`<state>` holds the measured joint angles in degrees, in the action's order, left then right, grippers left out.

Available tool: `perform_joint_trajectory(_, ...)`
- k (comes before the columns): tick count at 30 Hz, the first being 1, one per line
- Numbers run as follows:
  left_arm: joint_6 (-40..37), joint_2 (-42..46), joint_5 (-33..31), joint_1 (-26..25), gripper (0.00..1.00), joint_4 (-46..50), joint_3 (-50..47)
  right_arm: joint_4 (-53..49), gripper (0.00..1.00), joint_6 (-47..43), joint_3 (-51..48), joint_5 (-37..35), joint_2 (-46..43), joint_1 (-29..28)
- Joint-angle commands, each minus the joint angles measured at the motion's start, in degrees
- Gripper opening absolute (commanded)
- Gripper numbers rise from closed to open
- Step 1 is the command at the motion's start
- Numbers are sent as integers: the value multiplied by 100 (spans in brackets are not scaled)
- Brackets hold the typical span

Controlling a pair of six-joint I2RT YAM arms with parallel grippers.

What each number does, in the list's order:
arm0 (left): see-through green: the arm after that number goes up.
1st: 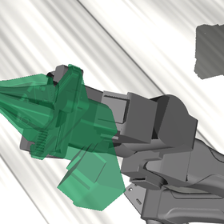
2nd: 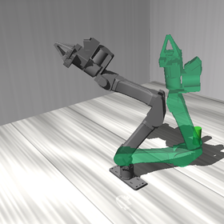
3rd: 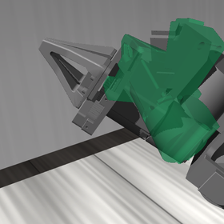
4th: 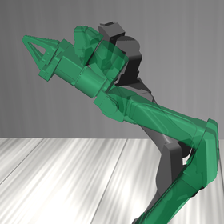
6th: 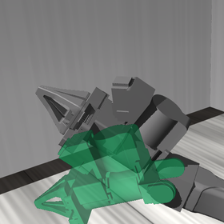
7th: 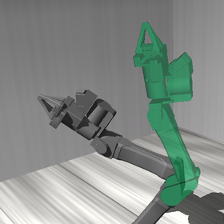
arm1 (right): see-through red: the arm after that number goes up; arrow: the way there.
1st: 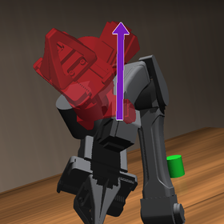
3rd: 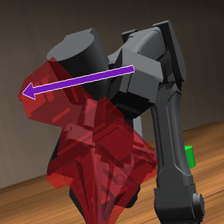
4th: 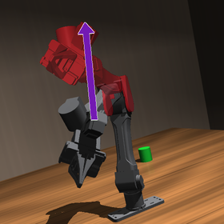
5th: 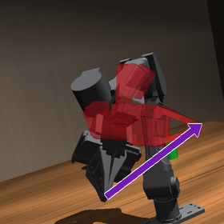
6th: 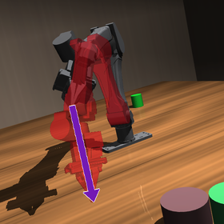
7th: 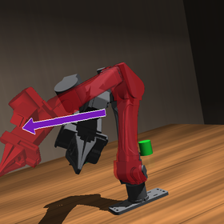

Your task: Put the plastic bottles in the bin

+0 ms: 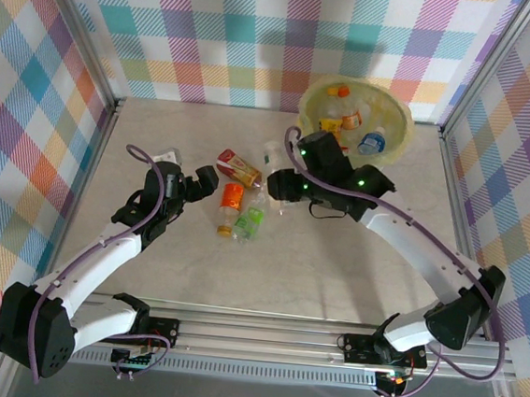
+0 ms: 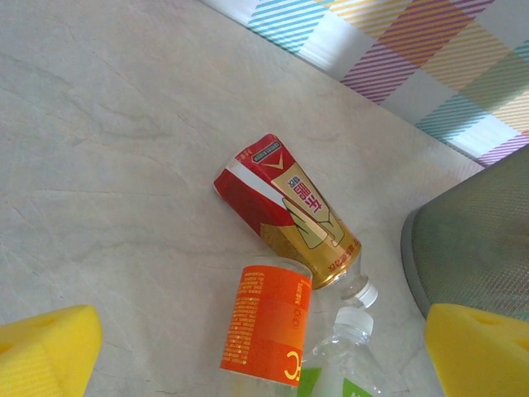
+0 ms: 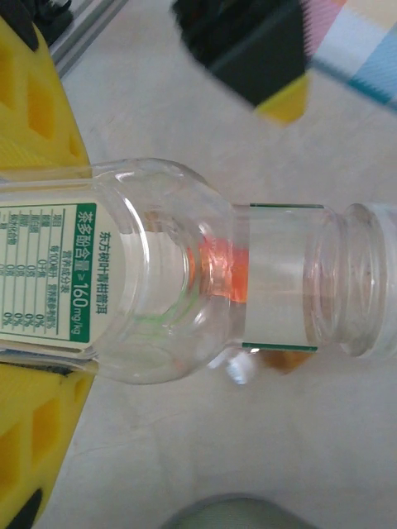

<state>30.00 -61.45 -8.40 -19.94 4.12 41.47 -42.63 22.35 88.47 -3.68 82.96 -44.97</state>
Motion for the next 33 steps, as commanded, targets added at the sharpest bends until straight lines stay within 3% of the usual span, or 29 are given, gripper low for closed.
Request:
perform_joint_trajectory(1, -117, 32, 104, 94, 100, -138, 91, 182, 0, -399, 582, -334, -210, 59)
perform_joint_trajectory(5, -107, 141, 141, 87, 100, -164, 61, 157, 0, -540, 1097, -660, -138, 388)
perform_joint_trajectory(14, -175, 119, 186, 87, 100, -235, 115, 338, 0, -235, 1810, -656, 405, 1715)
perform_joint_trajectory(22, -229, 113, 233, 87, 100, -262, 119, -250, 0, -73, 2666, -307, 1247, 2737)
perform_joint_trajectory(27, -223, 55, 270, 93, 100, -278, 132, -379, 0, 253, 2628, -115, 1486, 2992)
perform_joint_trajectory(33, -232, 9, 359, 91, 100, -287, 172, -480, 15, 402, 2616, 118, 1771, 3104)
